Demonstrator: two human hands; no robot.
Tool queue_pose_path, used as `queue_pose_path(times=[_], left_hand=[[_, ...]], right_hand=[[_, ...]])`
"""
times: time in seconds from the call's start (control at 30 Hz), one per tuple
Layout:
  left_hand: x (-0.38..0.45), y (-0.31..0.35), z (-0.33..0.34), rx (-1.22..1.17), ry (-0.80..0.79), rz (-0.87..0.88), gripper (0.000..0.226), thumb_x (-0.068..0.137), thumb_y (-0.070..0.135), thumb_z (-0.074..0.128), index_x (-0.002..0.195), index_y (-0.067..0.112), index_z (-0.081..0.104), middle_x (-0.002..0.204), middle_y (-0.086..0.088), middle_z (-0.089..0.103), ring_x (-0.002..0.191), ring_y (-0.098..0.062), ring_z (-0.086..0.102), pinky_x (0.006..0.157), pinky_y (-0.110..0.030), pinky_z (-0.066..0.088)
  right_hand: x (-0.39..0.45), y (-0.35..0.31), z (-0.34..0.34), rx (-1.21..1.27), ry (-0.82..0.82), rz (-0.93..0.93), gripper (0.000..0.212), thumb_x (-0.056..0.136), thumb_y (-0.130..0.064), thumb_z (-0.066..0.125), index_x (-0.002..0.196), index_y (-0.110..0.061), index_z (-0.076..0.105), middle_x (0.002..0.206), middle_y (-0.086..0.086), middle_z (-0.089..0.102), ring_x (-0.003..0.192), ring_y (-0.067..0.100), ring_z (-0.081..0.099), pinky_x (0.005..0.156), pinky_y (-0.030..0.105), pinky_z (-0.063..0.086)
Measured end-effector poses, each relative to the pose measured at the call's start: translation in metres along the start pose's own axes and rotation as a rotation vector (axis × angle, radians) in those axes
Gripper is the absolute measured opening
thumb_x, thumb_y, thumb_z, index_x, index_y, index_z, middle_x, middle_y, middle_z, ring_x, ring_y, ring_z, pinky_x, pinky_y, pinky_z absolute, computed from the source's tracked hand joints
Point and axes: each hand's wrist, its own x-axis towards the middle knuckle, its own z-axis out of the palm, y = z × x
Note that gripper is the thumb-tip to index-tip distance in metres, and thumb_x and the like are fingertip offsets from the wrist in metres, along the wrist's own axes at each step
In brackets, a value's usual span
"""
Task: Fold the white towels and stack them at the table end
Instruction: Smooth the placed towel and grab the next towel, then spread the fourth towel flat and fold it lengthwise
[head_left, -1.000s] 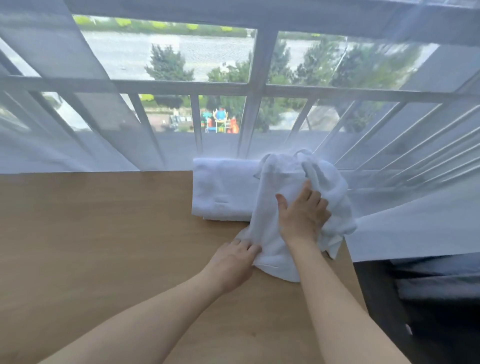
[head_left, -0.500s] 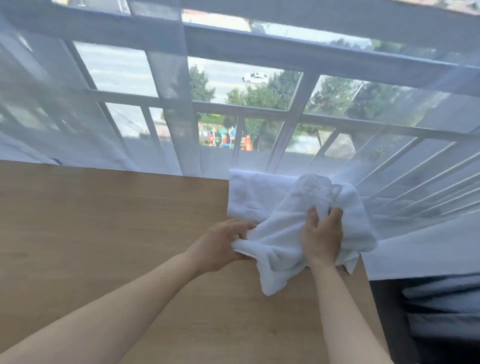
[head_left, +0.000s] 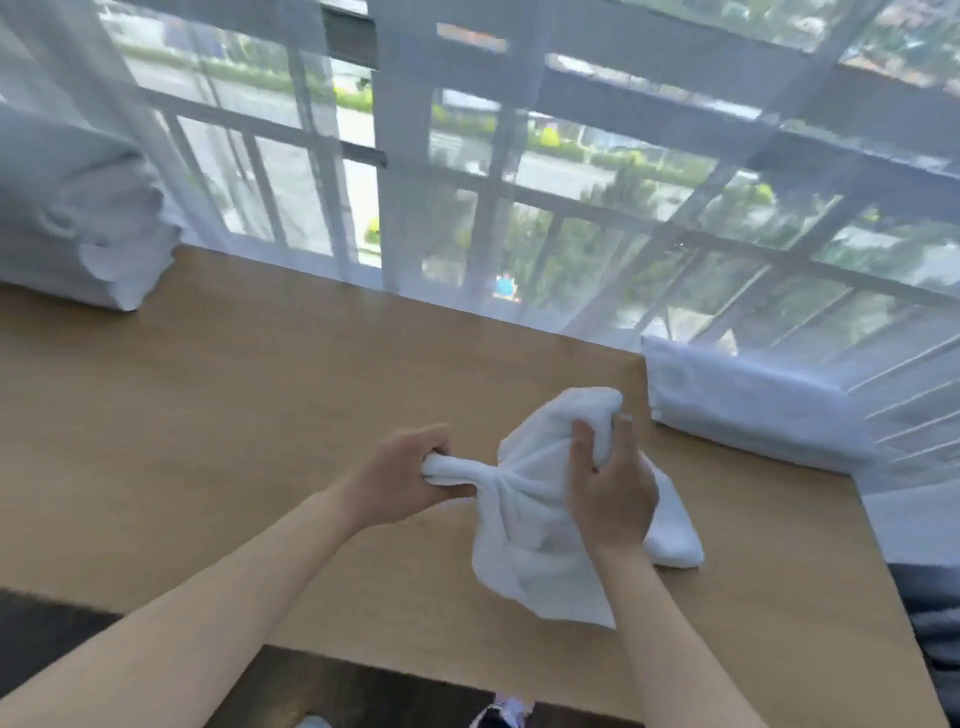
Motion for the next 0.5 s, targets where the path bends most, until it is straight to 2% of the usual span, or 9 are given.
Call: queue_pose_path(times=[0.1, 0.2, 0.3, 0.5], left_hand=[[-0.052, -0.048, -0.051, -0.041, -0.001, -0.092, 0.046, 0.073, 0.049, 0.080, 0.064, 0.031, 0.040, 0.057, 0.015, 0.042, 0.053, -0.006, 0.036, 0.051, -0.018, 0.030], [-0.093, -0.091, -0.099, -0.051, 0.025, -0.222, 0.048, 0.073, 0.054, 0.078, 0.063, 0.027, 0.040, 0.057, 0.015, 0.039, 0.053, -0.005, 0.034, 0.052, -0.019, 0.028], [-0.115, -0.121, -0.138, -0.054, 0.091, -0.324, 0.052, 0.070, 0.058, 0.074, 0.062, 0.022, 0.038, 0.056, 0.015, 0.036, 0.054, -0.007, 0.032, 0.055, -0.025, 0.025], [-0.120, -0.167, -0.192, 0.003, 0.173, -0.481, 0.045, 0.065, 0.061, 0.067, 0.057, 0.028, 0.037, 0.053, 0.015, 0.035, 0.051, -0.006, 0.029, 0.050, -0.022, 0.024]], right_hand=[[-0.034, -0.047, 0.048, -0.033, -0.156, -0.003, 0.046, 0.097, -0.063, 0.032, 0.100, -0.021, 0.051, 0.070, -0.007, 0.056, 0.071, 0.026, 0.058, 0.064, 0.035, 0.038], [-0.058, -0.095, 0.099, -0.046, -0.295, -0.008, 0.050, 0.095, -0.067, 0.028, 0.096, -0.023, 0.051, 0.075, -0.007, 0.057, 0.072, 0.021, 0.050, 0.065, 0.034, 0.033], [-0.076, -0.139, 0.144, -0.019, -0.388, -0.032, 0.042, 0.095, -0.066, 0.033, 0.086, -0.026, 0.044, 0.069, -0.011, 0.050, 0.071, 0.019, 0.049, 0.063, 0.034, 0.031], [-0.080, -0.198, 0.221, 0.038, -0.475, -0.151, 0.038, 0.098, -0.060, 0.039, 0.093, -0.024, 0.050, 0.076, -0.011, 0.050, 0.075, 0.015, 0.049, 0.062, 0.033, 0.032]])
